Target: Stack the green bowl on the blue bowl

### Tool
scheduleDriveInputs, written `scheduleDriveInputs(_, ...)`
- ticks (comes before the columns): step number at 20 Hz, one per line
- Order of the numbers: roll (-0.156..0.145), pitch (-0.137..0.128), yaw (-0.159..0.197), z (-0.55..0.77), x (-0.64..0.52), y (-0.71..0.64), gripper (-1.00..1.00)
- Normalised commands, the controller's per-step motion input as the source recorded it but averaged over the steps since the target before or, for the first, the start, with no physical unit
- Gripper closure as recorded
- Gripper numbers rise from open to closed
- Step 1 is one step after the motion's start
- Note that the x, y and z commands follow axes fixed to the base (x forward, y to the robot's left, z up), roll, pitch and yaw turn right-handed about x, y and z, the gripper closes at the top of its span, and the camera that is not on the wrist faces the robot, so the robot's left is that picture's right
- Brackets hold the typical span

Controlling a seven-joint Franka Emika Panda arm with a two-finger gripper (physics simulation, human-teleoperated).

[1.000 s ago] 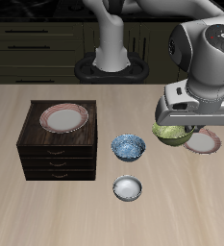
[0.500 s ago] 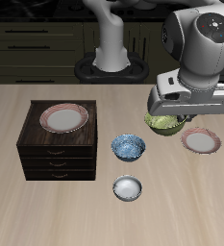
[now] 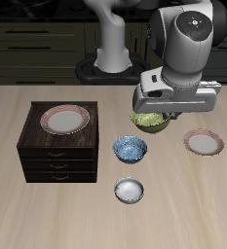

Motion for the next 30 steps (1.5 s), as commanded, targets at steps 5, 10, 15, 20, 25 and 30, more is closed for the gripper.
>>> scheduleDriveInputs(5,-0.030,0.003,-0.008,-0.04,-0.14,-0.29,1.00)
scheduleDriveInputs(10,-0.014,-0.053,0.009,0.13,-0.24,-0.25,1.00)
scheduleDriveInputs(15,0.022,-0.049,-0.006,0.12,-0.25,-0.18,1.00)
scheduleDriveInputs(20,-0.002,-0.034,-0.038,0.09,-0.10,-0.24,1.00)
scheduleDriveInputs(25,0.006,-0.023,-0.018,0.05,-0.10,-0.16,1.00)
scheduleDriveInputs(30,-0.008,-0.030,-0.011,0.12,-0.09,-0.16,1.00)
